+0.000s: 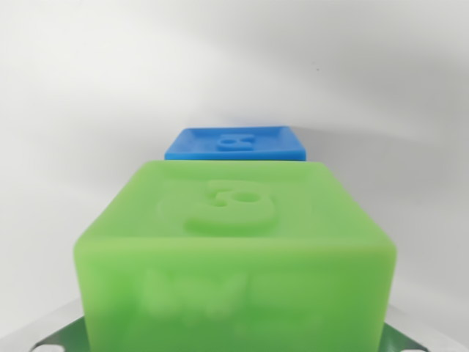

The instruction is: Stack cube

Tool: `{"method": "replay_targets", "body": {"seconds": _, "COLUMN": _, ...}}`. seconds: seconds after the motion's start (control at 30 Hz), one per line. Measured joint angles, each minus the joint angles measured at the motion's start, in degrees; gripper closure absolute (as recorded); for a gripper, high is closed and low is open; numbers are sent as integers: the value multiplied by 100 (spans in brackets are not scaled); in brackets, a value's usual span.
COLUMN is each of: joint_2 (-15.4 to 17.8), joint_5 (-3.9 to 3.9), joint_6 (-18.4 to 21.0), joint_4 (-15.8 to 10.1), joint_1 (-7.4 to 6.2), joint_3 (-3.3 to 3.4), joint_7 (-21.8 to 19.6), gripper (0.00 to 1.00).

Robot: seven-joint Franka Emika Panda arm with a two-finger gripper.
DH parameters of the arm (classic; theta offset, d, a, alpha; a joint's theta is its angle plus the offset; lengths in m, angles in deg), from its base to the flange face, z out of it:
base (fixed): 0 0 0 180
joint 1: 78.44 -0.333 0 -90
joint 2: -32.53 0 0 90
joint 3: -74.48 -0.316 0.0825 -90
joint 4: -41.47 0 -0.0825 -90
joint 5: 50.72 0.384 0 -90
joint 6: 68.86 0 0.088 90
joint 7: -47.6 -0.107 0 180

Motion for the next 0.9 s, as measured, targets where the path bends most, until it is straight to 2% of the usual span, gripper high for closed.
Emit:
{"method": "replay_targets", "body": {"seconds": 0.87, "joint_2": -287, "joint_5": 16, "joint_6": -250, "joint_4": 42, "joint_1": 13, "joint_3": -18, "joint_7": 14, "gripper": 100}}
{"method": "replay_targets", "body": {"seconds": 0.9, "joint_2": -287, "joint_5": 16, "joint_6": -251, "joint_4": 42, "joint_1": 13, "joint_3": -19, "joint_7": 14, "gripper": 0}}
